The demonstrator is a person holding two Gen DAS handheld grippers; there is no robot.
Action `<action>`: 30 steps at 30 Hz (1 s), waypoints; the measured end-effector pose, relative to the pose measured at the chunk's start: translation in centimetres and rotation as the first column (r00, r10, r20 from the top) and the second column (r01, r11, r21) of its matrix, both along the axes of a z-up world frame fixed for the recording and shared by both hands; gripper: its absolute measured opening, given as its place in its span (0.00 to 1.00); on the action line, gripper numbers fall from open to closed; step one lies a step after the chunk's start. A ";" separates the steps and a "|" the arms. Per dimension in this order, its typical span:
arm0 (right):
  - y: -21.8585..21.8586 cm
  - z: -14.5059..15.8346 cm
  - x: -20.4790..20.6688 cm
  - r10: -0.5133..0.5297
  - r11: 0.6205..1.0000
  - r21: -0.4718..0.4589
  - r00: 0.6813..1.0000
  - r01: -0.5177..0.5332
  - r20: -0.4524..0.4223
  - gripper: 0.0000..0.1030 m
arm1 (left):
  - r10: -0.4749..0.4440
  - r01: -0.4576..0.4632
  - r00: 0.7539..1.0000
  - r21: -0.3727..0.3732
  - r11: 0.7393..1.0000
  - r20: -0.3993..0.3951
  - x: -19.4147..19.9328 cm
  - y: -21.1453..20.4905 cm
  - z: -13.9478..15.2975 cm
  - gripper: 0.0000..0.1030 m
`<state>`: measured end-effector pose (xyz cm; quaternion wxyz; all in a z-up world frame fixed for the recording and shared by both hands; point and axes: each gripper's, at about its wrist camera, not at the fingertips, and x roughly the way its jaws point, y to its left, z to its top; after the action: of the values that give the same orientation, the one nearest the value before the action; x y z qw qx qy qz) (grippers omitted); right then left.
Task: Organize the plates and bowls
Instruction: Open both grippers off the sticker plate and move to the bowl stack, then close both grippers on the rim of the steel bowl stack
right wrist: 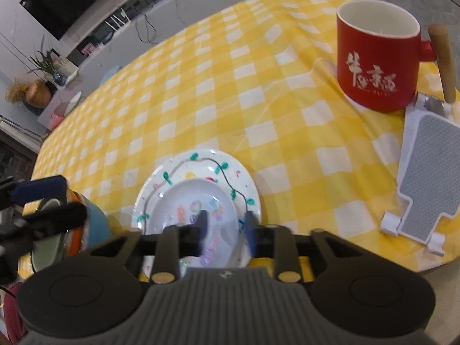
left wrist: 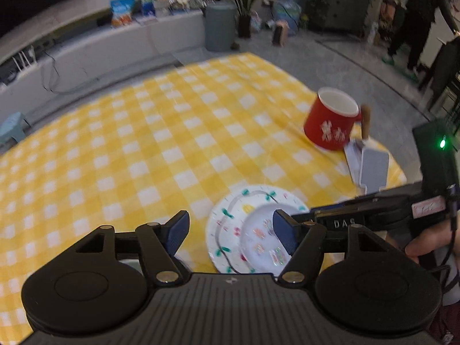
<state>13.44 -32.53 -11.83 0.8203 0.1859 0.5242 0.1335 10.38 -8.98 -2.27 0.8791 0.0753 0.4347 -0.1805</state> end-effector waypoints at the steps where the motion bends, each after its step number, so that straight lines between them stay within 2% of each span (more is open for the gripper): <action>1: 0.0 0.2 -0.1 -0.002 1.000 -0.008 1.000 0.003 0.007 0.43 | 0.006 -0.006 1.000 -0.001 1.000 0.025 -0.3 0.3 0.7 0.76; 2: 0.0 0.3 -0.1 -0.005 1.000 -0.018 1.000 0.005 0.011 0.45 | 0.014 -0.014 0.999 -0.002 1.000 0.051 -0.6 0.7 1.5 0.76; 4: -0.1 0.5 -0.1 -0.010 0.999 -0.035 1.000 0.011 0.021 0.63 | 0.033 -0.033 0.995 -0.003 0.999 0.099 -1.3 1.3 3.0 0.76; 6: -0.5 1.2 0.0 0.005 0.999 -0.043 0.998 -0.002 0.056 0.75 | 0.049 -0.050 0.989 0.004 0.999 0.141 -2.2 2.2 4.3 0.79; 8: -1.1 2.6 -0.2 0.018 0.999 -0.030 0.993 -0.015 0.117 0.79 | 0.077 -0.078 0.984 0.001 0.997 0.159 -3.1 3.4 4.7 0.80; 12: -2.5 5.6 -0.5 -0.016 0.994 0.111 0.977 -0.008 0.213 0.87 | 0.195 -0.191 0.975 -0.040 0.981 0.103 -4.0 6.8 4.1 0.80; 14: -2.2 7.3 -1.0 -0.021 0.984 0.177 0.964 -0.028 0.266 0.90 | 0.259 -0.258 0.963 -0.022 0.966 0.070 -4.2 8.3 3.2 0.80; 16: -0.8 9.3 -1.6 0.010 0.979 0.189 0.947 -0.074 0.320 0.95 | 0.335 -0.336 0.941 0.017 0.942 0.045 -4.2 9.6 2.3 0.80; 18: 1.4 10.9 -1.8 0.054 0.977 0.177 0.938 -0.121 0.341 0.95 | 0.382 -0.383 0.924 0.057 0.922 0.021 -4.0 10.6 1.3 0.79; 22: 6.3 11.7 -1.2 0.153 0.962 0.177 0.947 -0.208 0.283 0.95 | 0.402 -0.400 0.915 0.072 0.914 -0.032 -3.3 12.0 -0.5 0.79; 26: 9.9 10.5 -0.1 0.237 0.953 0.129 0.941 -0.273 0.240 0.94 | 0.365 -0.364 0.927 0.025 0.931 -0.090 -2.9 12.5 -2.1 0.79; 29: 11.4 8.6 0.6 0.266 0.947 0.137 0.947 -0.292 0.177 0.91 | 0.381 -0.378 0.919 0.046 0.924 -0.105 -2.5 12.8 -3.1 0.79; 30: 11.8 7.8 0.6 0.268 0.947 0.137 0.950 -0.290 0.162 0.87 | 0.387 -0.385 0.915 0.043 0.922 -0.113 -2.4 13.1 -3.3 0.79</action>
<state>14.01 -20.74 -3.99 0.8106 0.1646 0.4736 0.3026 7.99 4.07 -5.54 0.8692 -0.0141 0.4943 -0.0035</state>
